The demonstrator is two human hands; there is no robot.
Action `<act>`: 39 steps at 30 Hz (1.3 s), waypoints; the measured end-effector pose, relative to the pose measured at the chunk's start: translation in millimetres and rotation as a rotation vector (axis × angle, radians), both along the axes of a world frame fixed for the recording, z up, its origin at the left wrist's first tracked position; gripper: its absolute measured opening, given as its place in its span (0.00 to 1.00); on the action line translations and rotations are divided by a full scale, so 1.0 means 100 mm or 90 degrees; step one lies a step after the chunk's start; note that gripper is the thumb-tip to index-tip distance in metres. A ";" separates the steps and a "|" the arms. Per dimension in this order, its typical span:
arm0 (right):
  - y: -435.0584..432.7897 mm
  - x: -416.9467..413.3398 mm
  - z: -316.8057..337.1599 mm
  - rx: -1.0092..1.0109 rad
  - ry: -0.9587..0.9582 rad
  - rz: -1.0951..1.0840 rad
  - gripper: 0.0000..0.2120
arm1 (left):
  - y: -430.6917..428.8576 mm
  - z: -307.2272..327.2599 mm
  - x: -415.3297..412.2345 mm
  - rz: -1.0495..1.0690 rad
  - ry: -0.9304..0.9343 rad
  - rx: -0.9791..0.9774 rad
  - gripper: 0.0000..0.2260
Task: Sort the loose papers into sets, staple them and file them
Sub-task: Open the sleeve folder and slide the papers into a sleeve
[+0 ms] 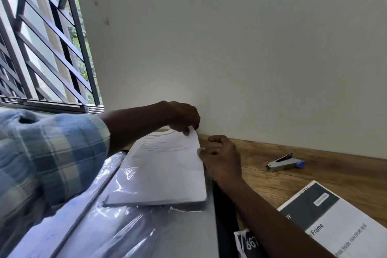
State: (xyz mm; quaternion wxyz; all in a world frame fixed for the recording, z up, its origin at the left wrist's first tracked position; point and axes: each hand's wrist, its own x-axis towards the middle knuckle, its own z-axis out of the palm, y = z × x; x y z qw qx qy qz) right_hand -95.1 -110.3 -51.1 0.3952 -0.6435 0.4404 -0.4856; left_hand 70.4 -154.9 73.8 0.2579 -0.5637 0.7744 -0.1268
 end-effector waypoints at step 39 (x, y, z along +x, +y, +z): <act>0.09 -0.06 0.23 -0.021 0.212 0.022 0.18 | 1.53 -0.76 0.11 0.158 0.474 -0.267 0.24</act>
